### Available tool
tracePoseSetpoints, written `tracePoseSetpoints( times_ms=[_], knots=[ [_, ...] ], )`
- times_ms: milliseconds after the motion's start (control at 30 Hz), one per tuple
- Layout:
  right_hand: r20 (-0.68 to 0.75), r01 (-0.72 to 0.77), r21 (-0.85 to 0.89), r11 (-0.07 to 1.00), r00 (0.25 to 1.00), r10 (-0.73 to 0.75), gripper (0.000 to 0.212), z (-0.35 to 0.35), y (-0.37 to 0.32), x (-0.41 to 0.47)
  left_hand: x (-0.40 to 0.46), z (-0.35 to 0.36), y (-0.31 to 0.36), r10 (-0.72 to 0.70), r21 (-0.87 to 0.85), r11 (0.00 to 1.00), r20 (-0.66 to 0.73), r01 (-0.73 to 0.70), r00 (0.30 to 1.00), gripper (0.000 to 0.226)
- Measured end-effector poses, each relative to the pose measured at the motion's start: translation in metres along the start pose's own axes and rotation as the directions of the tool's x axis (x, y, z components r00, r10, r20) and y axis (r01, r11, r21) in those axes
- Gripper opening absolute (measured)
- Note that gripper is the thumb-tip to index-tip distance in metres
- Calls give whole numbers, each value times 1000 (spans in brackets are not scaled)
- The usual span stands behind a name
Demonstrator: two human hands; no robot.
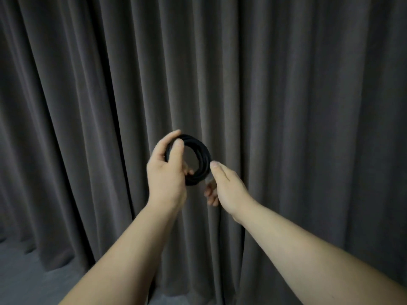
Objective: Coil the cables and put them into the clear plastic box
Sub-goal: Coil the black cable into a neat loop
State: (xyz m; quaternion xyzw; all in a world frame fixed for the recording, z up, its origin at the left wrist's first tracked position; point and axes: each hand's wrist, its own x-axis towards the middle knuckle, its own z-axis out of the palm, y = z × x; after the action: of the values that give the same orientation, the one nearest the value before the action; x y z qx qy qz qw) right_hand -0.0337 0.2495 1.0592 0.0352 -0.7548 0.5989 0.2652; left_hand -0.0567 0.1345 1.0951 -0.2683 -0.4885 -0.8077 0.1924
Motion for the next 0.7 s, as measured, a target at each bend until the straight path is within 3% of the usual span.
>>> tracePoseSetpoints(
  times_ms=[67, 200, 233, 300, 367, 400, 433, 500, 533, 600, 700],
  knots=[
    [55, -28, 38, 999, 998, 26, 16, -1, 13, -4, 14, -5, 6, -30, -70, 997, -86, 24, 996, 16],
    [149, -180, 46, 983, 974, 171, 27, -8, 25, -13, 33, -21, 11, -21, -66, 998, -174, 10, 985, 15],
    [146, -182, 1, 983, 973, 180, 28, -11, 25, -14, 34, -24, 10, -22, -47, 999, -186, 13, 982, 15],
    [120, -5, -356, 935, 991, 51, 24, -20, 21, -12, 34, -29, 8, -21, -15, 1000, -209, 18, 978, 15],
    [267, 265, -746, 611, 960, -89, 26, -27, 8, -12, 31, -32, 4, 3, 51, 999, -214, 8, 977, 15],
    [376, 379, -824, 421, 922, -94, 33, -27, -3, -12, 29, -33, 2, 29, 111, 994, -196, -7, 980, 15],
    [466, 467, -841, 273, 882, -75, 38, -25, -16, -13, 26, -33, 0, 51, 179, 984, -163, -21, 985, 15],
    [591, 595, -794, 123, 804, -67, 41, -15, -45, -14, 22, -31, -4, 62, 292, 956, -87, -34, 994, 16],
    [626, 632, -766, 119, 775, -87, 39, -11, -57, -14, 19, -29, -6, 55, 326, 945, -50, -35, 997, 17],
    [633, 653, -719, 239, 757, -163, 37, -7, -72, -10, 13, -26, -9, 39, 358, 933, 25, -45, 999, 18],
    [513, 556, -568, 607, 816, -267, 33, -10, -73, -6, 4, -20, -16, -24, 330, 944, 116, -16, 993, 17]
  ],
)
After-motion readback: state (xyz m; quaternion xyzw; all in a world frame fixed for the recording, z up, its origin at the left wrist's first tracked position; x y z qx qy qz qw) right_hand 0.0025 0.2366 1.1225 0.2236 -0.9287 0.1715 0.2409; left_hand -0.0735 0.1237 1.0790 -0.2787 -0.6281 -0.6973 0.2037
